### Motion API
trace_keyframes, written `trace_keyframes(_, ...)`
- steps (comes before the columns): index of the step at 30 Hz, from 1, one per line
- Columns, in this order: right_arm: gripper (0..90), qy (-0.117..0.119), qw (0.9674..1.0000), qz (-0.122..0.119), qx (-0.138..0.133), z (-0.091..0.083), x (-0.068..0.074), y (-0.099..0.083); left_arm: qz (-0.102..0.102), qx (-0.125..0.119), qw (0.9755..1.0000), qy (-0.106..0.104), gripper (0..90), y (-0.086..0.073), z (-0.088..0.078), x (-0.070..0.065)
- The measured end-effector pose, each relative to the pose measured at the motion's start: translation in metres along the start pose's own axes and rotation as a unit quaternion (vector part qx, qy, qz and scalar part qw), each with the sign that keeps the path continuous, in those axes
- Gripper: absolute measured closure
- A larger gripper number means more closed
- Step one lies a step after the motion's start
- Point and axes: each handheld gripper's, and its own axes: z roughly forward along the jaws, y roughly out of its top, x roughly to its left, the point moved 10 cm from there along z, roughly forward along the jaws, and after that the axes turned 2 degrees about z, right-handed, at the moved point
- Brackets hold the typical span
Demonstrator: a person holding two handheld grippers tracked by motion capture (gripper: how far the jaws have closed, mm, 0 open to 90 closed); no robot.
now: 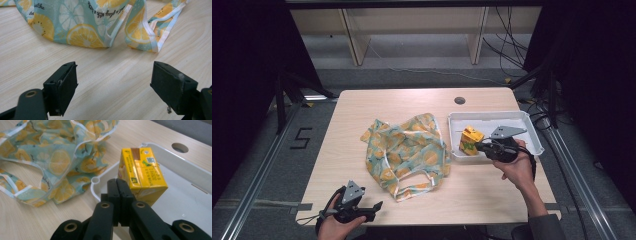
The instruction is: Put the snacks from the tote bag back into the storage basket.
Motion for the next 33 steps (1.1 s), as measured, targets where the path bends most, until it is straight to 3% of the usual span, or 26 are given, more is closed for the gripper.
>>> trace_keyframes(1,90.0,-0.001,0.9999,-0.016,0.0,0.002,-0.003,0.0,0.003,0.002,1.0,0.001,20.5,0.0,0.0,0.001)
trace_keyframes(7,90.0,-0.007,0.9999,-0.005,0.012,0.01,-0.006,-0.008,0.007,0.0,1.0,0.003,20.5,0.0,0.001,0.001)
trace_keyframes(9,90.0,-0.011,0.9999,-0.002,0.01,0.012,-0.01,-0.01,0.023,0.012,0.9997,-0.001,20.5,-0.002,-0.001,0.002)
trace_keyframes(20,90.0,-0.017,0.9997,-0.005,0.017,0.012,-0.015,-0.014,0.021,0.01,0.9997,-0.001,20.5,-0.002,-0.001,0.002)
trace_keyframes(23,90.0,-0.017,0.9996,0.004,0.021,0.011,-0.016,-0.015,0.022,0.011,0.9997,-0.002,20.5,-0.002,-0.001,0.001)
trace_keyframes(26,90.0,-0.024,0.9996,-0.003,0.017,0.01,-0.022,-0.016,0.025,0.013,0.9996,-0.001,20.5,-0.002,-0.001,0.002)
trace_keyframes(33,90.0,-0.033,0.9992,0.009,0.019,0.007,-0.03,-0.019,0.024,0.013,0.9996,-0.001,20.5,-0.002,-0.001,0.002)
